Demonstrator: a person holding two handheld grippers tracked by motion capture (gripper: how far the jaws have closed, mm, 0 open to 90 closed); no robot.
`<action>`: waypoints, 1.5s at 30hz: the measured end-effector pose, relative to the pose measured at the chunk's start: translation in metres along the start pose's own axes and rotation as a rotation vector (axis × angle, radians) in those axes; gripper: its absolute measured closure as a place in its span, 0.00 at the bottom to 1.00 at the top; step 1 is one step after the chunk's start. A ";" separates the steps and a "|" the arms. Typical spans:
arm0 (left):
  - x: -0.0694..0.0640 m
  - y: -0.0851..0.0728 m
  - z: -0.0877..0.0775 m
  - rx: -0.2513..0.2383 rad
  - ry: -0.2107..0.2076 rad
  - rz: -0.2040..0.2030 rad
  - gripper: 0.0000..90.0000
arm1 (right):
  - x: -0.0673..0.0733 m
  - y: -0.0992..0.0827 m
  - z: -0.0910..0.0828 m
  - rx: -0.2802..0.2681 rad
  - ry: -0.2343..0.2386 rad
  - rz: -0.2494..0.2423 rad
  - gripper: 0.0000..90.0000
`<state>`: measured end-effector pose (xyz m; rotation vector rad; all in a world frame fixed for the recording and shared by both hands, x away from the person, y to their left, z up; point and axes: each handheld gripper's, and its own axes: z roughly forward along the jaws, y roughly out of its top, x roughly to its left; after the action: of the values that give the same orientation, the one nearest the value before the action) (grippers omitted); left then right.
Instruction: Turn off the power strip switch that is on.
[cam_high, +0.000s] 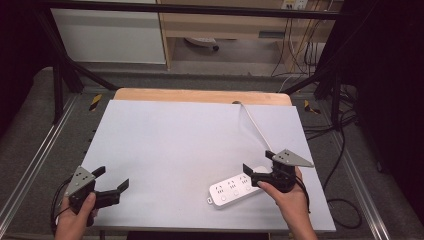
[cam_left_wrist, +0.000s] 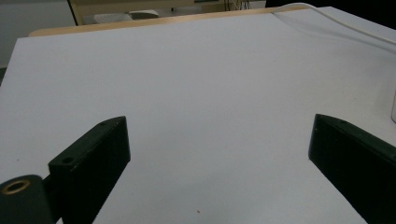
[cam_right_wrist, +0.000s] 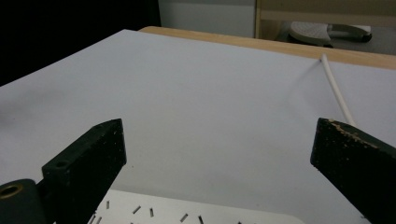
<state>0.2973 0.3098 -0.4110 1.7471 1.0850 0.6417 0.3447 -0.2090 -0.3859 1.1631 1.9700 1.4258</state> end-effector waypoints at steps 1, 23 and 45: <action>0.000 0.000 0.000 0.000 0.000 0.000 0.06 | -0.001 0.002 -0.002 -0.009 0.000 0.003 0.03; 0.001 0.000 -0.002 -0.009 0.007 -0.006 0.06 | -0.024 0.002 -0.033 -0.104 -0.068 0.013 0.02; 0.003 0.001 -0.004 -0.017 0.012 -0.010 0.06 | -0.053 -0.024 -0.073 -0.108 -0.148 0.040 0.03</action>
<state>0.2958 0.3140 -0.4091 1.7245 1.0932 0.6545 0.3106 -0.2958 -0.3871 1.2286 1.7573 1.4047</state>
